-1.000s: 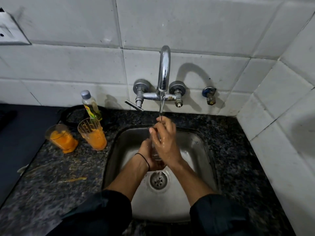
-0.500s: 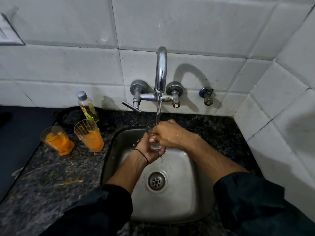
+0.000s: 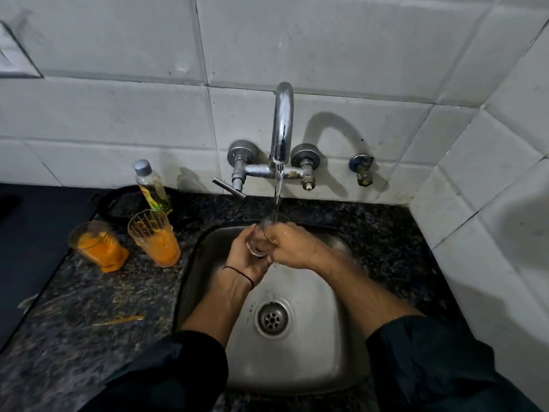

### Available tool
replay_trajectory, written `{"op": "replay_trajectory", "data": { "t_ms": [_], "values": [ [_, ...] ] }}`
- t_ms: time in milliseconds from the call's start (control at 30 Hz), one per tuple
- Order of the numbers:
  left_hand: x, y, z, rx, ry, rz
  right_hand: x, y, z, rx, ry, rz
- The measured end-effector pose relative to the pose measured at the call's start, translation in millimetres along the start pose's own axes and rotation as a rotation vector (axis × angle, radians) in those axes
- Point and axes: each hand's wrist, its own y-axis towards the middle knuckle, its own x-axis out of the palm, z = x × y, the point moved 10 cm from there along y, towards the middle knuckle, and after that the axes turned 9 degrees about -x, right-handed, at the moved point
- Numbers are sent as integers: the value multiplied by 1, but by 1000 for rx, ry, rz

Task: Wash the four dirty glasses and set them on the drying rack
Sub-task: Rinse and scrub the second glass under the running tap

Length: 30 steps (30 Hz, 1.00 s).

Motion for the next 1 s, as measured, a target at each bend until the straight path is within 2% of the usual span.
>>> {"op": "replay_trajectory", "data": {
  "t_ms": [67,167,233,300,400,433,500,567,600,667,733,867,933,1000],
  "values": [
    [3,-2,-3,-7,27,-33,-8,0,-7,-12,-1,48],
    [-2,-5,-12,-102,44,22,-10,-5,-29,-161,-323,-18],
    [-3,-8,-14,-118,7,7,-11,-9,-35,-203,-427,-40],
    [-5,-6,-14,-87,-11,-14,-11,-7,-31,-118,-336,-13],
    [-5,-5,-13,-2,-89,-68,-9,-1,-10,135,-52,122],
    [-2,-6,-13,5,-92,-88,-9,1,-7,162,-56,145],
    [2,-11,-15,-51,-48,-73,-6,0,-13,44,-193,116],
    [2,-11,-15,-109,25,-28,6,-5,-21,-145,-388,-16],
    [3,-11,-13,-110,61,-17,13,-6,-17,-178,-400,-44],
    [7,-8,-8,-57,68,-43,18,-4,-1,-117,-141,48],
    [11,-6,-3,17,3,-93,19,-1,13,-1,310,250],
    [18,-8,24,272,134,-69,43,-30,46,323,1355,899],
    [26,-19,37,436,249,-33,79,-33,45,466,1826,934],
    [42,-39,46,625,446,-57,97,-32,46,556,2045,874]
  ]
}}
